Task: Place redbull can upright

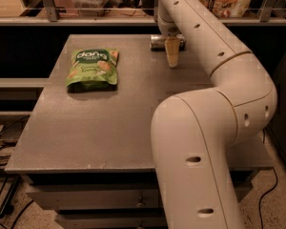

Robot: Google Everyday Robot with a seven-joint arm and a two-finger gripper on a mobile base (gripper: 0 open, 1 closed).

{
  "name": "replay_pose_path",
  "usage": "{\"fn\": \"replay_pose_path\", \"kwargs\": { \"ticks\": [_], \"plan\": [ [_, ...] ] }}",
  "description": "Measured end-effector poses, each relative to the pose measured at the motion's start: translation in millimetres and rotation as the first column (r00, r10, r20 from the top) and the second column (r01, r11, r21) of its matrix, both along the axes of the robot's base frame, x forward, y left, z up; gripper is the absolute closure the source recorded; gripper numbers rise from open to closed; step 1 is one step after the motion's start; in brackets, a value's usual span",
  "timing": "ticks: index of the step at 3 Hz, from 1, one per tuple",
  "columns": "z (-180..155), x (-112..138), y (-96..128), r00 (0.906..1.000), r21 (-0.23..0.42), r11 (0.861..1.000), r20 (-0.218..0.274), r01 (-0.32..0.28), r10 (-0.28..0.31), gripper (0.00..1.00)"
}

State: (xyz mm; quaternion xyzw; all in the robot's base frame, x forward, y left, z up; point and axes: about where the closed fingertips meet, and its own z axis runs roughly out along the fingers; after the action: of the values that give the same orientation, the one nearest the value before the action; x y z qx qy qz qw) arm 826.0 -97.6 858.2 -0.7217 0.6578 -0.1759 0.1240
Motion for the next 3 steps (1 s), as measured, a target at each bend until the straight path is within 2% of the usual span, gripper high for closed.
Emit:
{"fn": "replay_pose_path", "kwargs": {
  "ticks": [3],
  "plan": [
    [4.3,-1.5,-6.3,0.9991,0.009,0.999,-0.027,-0.034,0.034,0.00]
  ]
}}
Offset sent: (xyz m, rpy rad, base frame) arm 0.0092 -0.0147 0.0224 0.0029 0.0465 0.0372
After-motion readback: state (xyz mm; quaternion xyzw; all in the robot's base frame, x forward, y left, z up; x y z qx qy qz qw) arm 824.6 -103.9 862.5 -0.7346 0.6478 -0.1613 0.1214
